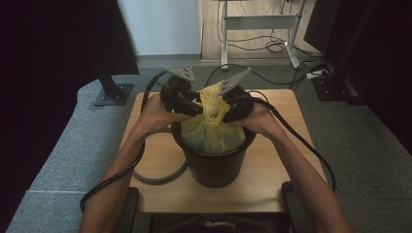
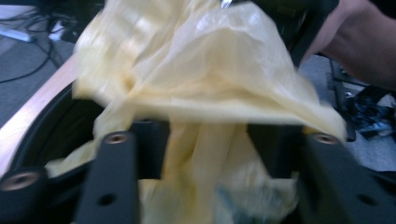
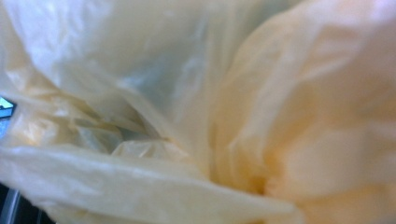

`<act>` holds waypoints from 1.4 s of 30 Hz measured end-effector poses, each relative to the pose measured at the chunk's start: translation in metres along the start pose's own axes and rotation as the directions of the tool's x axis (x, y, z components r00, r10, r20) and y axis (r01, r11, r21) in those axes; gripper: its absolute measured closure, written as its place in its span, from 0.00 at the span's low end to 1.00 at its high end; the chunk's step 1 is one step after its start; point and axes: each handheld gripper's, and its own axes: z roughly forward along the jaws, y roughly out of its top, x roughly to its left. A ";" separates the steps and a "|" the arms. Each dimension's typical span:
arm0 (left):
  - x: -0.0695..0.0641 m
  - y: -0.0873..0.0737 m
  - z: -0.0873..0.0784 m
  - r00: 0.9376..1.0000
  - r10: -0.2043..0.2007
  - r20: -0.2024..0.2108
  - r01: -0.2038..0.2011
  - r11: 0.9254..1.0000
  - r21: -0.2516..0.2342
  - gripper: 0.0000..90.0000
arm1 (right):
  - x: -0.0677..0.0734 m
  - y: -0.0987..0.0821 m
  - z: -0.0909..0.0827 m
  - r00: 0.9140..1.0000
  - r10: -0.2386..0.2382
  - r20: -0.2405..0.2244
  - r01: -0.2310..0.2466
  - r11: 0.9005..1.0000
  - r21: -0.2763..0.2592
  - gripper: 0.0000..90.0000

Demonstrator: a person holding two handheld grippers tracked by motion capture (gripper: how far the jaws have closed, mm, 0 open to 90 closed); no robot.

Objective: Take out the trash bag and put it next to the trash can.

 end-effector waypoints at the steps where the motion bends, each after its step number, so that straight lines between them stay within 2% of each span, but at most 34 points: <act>1: 0.001 -0.004 -0.004 1.000 -0.005 -0.010 0.005 1.000 0.003 0.46 | -0.001 0.000 -0.003 1.000 0.001 0.009 0.000 1.000 -0.007 0.87; 2: 0.001 -0.005 -0.005 1.000 -0.005 -0.015 0.005 1.000 0.005 0.42 | -0.002 0.000 -0.007 1.000 0.005 0.016 -0.005 1.000 -0.014 0.87; 3: 0.004 -0.014 -0.011 0.999 -0.025 -0.043 0.025 1.000 0.000 0.39 | -0.002 0.000 -0.008 1.000 0.009 0.018 -0.008 1.000 -0.016 0.87; 8: 0.017 -0.038 -0.014 0.993 -0.093 -0.069 0.095 0.995 0.028 0.34 | -0.003 0.000 -0.028 0.999 0.015 0.043 -0.012 0.998 -0.064 0.86; 12: 0.023 -0.049 -0.004 0.993 -0.112 -0.046 0.114 0.992 0.053 0.40 | -0.004 0.001 -0.037 0.999 0.018 0.046 -0.013 0.996 -0.093 0.86; 13: 0.023 -0.050 0.000 0.993 -0.111 -0.045 0.113 0.992 0.062 0.43 | -0.004 0.001 -0.037 0.999 0.020 0.041 -0.016 0.995 -0.099 0.86; 14: 0.023 -0.050 0.003 0.993 -0.109 -0.040 0.112 0.991 0.075 0.50 | -0.004 0.001 -0.038 0.999 0.020 0.035 -0.016 0.995 -0.101 0.86; 16: 0.023 -0.047 0.009 0.995 -0.090 -0.048 0.094 0.991 0.096 0.69 | -0.003 0.001 -0.037 1.000 0.019 0.020 -0.017 0.995 -0.099 0.84; 18: 0.020 -0.042 0.010 0.996 -0.072 -0.058 0.077 0.994 0.082 0.86 | -0.003 0.002 -0.033 1.000 0.017 0.009 -0.016 0.997 -0.077 0.82; 20: 0.017 -0.035 0.009 0.997 -0.056 -0.054 0.059 0.996 0.061 0.95 | -0.003 0.002 -0.028 1.000 0.017 -0.007 -0.017 0.999 -0.048 0.74; 21: 0.016 -0.031 0.009 0.998 -0.044 -0.048 0.047 0.997 0.055 0.96 | -0.003 0.002 -0.025 1.000 0.020 -0.014 -0.020 0.999 -0.037 0.67; 24: 0.009 -0.018 0.010 0.999 -0.016 -0.035 0.018 0.999 0.046 0.97 | -0.003 0.004 -0.015 1.000 0.020 -0.020 -0.020 1.000 -0.006 0.38; 26: 0.004 -0.010 0.014 1.000 0.007 -0.029 -0.006 0.999 0.042 0.97 | -0.001 0.006 -0.007 0.999 0.027 -0.017 -0.027 0.999 -0.023 0.23; 28: 0.000 -0.002 0.018 1.000 0.026 -0.011 -0.026 0.999 0.034 0.97 | 0.001 0.009 -0.001 1.000 0.028 -0.011 -0.028 0.999 -0.034 0.18; 30: -0.003 0.004 0.020 0.999 0.039 0.020 -0.040 0.999 0.018 0.97 | 0.002 0.011 0.005 0.999 0.030 -0.011 -0.031 0.999 -0.026 0.22; 31: -0.004 0.005 0.020 0.999 0.042 0.034 -0.043 0.999 0.007 0.97 | 0.002 0.010 0.007 1.000 0.027 -0.012 -0.027 0.999 -0.017 0.28; 33: -0.004 0.005 0.020 0.998 0.035 0.057 -0.034 0.999 -0.015 0.96 | 0.002 0.008 0.006 0.999 0.023 -0.022 -0.023 1.000 0.004 0.50; 34: -0.003 0.004 0.019 0.998 0.022 0.062 -0.021 0.999 -0.029 0.93 | 0.001 0.007 0.005 0.999 0.027 -0.029 -0.027 1.000 0.000 0.57; 36: 0.000 0.001 0.016 0.999 0.006 0.050 -0.003 0.999 -0.042 0.82 | 0.001 0.006 0.002 0.999 0.039 -0.026 -0.039 0.999 0.005 0.70; 38: 0.002 -0.004 0.010 0.999 -0.026 0.022 0.028 0.998 -0.055 0.63 | 0.001 0.004 0.002 0.999 0.033 -0.012 -0.032 0.999 0.031 0.77; 39: 0.003 -0.008 0.006 0.999 -0.039 0.011 0.040 0.997 -0.062 0.55 | 0.000 0.003 0.001 0.999 0.036 -0.002 -0.036 0.999 0.034 0.78; 42: 0.009 -0.021 -0.006 0.996 -0.091 -0.006 0.090 0.993 -0.081 0.41 | -0.003 0.001 -0.008 0.999 0.043 0.033 -0.043 0.999 0.010 0.79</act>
